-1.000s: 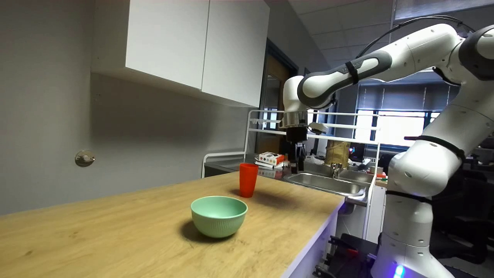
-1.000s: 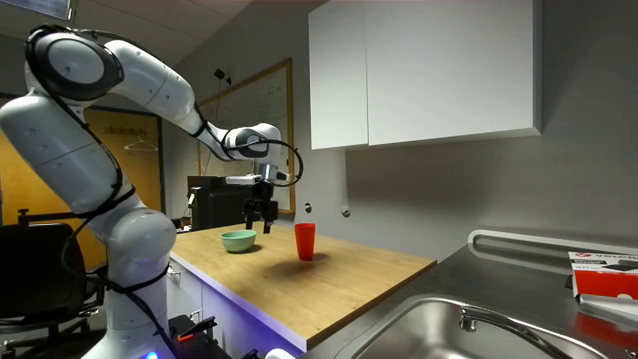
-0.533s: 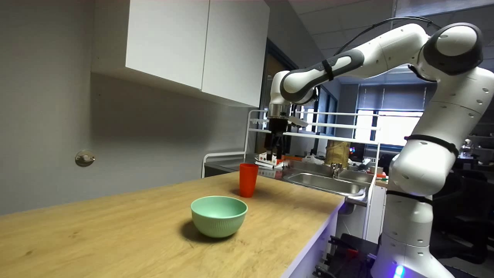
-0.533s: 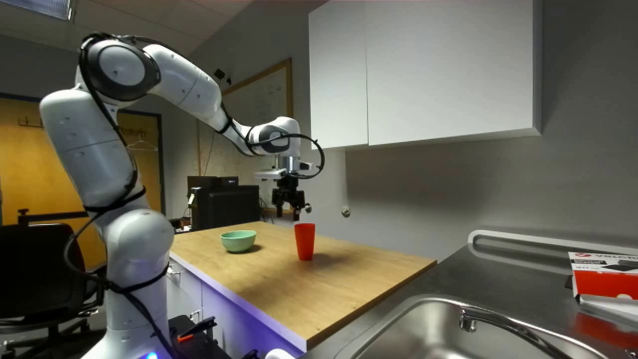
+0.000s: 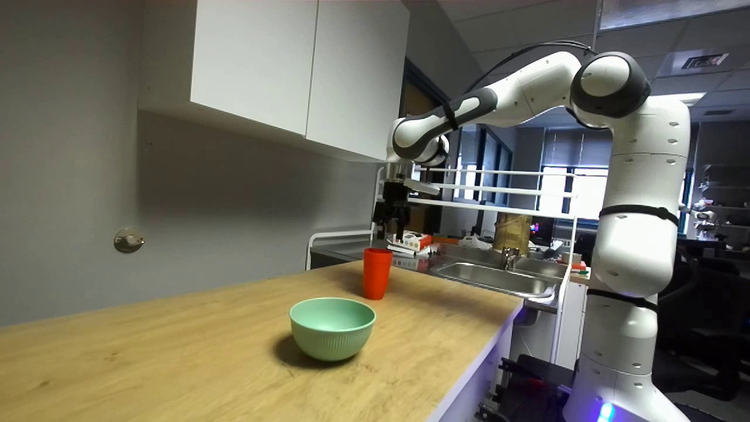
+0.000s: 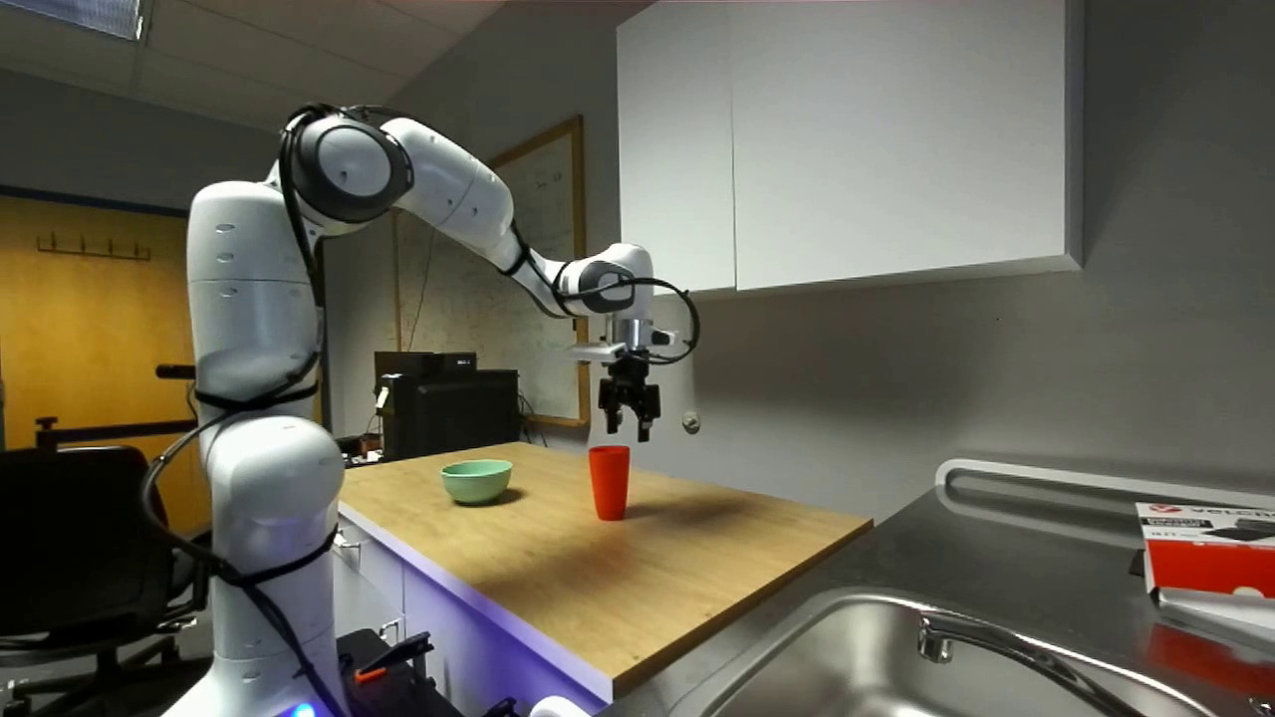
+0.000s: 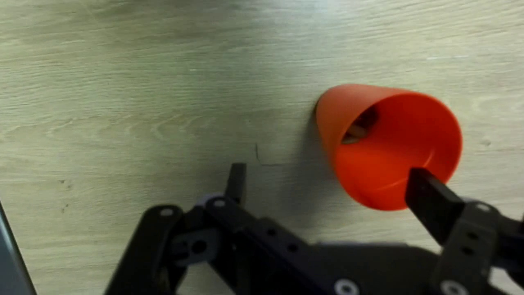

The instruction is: Pour the contents in the orange cup into the mint green bowl

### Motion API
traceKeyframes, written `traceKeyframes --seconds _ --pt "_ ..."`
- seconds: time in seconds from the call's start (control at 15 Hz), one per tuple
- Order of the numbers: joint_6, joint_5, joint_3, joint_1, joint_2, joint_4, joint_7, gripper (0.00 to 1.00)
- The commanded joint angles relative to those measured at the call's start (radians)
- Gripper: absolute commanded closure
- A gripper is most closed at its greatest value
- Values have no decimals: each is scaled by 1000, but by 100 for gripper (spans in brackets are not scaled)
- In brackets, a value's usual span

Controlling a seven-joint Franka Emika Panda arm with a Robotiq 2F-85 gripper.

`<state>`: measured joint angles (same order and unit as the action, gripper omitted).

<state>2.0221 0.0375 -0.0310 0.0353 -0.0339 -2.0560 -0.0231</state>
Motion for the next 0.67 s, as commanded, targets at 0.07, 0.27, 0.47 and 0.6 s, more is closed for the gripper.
traceKeyframes --seconds 0.07,0.27,0.47,0.6 --pt "-77 56 -17 14 142 167 -1 0" --pt "-107 90 -20 25 183 199 7 0" --pt "-132 120 -20 37 187 207 19 0" --pt "-141 130 -21 41 180 202 24 0"
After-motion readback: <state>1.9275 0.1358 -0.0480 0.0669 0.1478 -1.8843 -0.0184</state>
